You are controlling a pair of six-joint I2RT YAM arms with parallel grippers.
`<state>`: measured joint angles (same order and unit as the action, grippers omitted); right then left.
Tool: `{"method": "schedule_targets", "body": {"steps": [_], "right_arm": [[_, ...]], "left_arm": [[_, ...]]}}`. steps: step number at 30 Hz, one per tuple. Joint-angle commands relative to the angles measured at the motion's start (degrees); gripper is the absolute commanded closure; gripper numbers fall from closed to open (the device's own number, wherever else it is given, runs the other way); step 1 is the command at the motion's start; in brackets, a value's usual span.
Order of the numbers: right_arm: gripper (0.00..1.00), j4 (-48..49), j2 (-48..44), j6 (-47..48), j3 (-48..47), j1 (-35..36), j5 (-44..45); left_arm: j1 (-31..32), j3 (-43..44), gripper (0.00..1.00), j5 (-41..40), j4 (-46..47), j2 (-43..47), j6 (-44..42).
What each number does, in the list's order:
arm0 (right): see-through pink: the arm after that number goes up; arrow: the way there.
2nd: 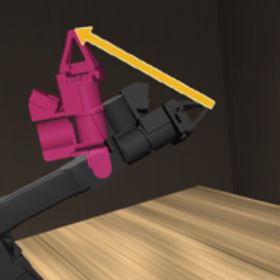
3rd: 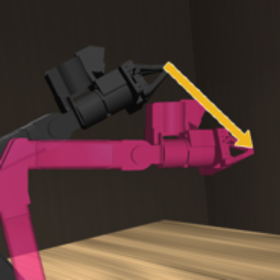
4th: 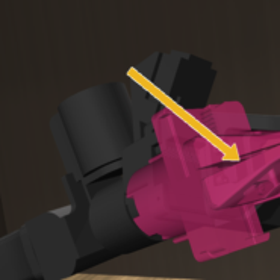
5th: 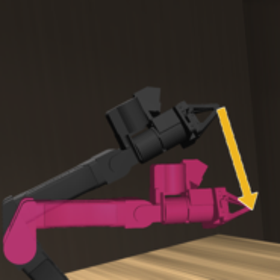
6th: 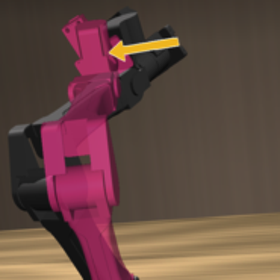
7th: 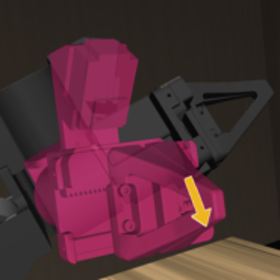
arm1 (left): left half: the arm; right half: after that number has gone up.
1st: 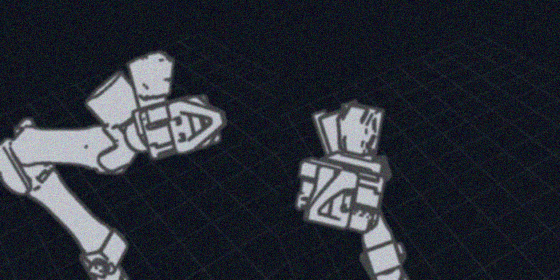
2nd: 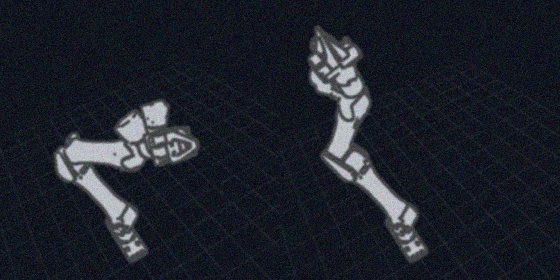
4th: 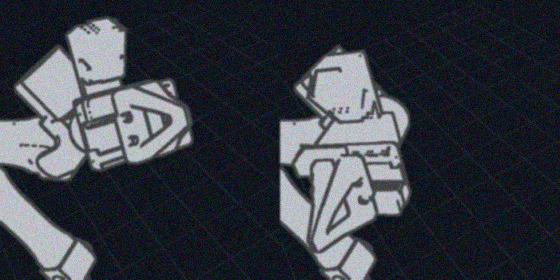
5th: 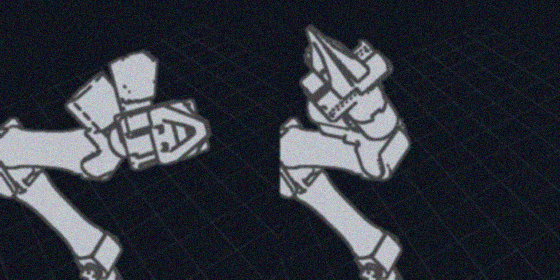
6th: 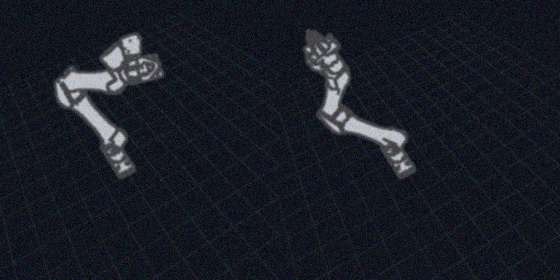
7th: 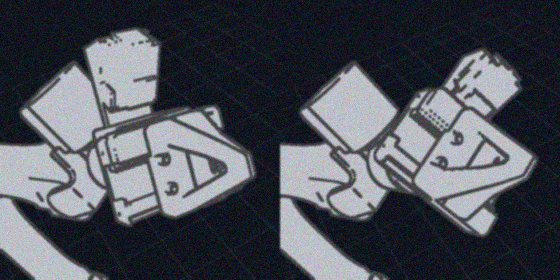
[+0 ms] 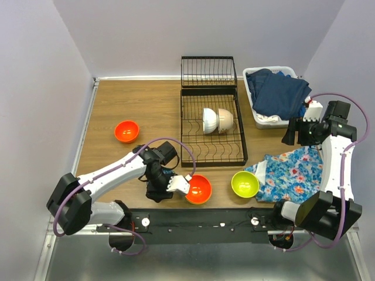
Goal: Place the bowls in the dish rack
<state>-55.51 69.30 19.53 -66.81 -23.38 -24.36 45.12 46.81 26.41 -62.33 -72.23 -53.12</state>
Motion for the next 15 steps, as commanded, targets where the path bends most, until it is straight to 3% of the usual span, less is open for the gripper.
{"method": "schedule_targets", "body": {"steps": [1,7,15], "right_arm": [[0.22,0.8,0.7,-0.4,-0.1,-0.5,-1.8],[0.22,1.2,0.9,-0.5,0.2,-0.5,-1.9],[0.22,1.5,0.6,-1.0,0.7,-0.5,-2.3]], "left_arm": [[0.3,5.1,0.43,7.2,-11.3,-2.6,-5.1],[0.2,9.9,0.55,11.0,-20.2,-6.3,-9.1],[0.3,11.7,0.60,10.0,-16.8,-7.1,-6.0]]}}
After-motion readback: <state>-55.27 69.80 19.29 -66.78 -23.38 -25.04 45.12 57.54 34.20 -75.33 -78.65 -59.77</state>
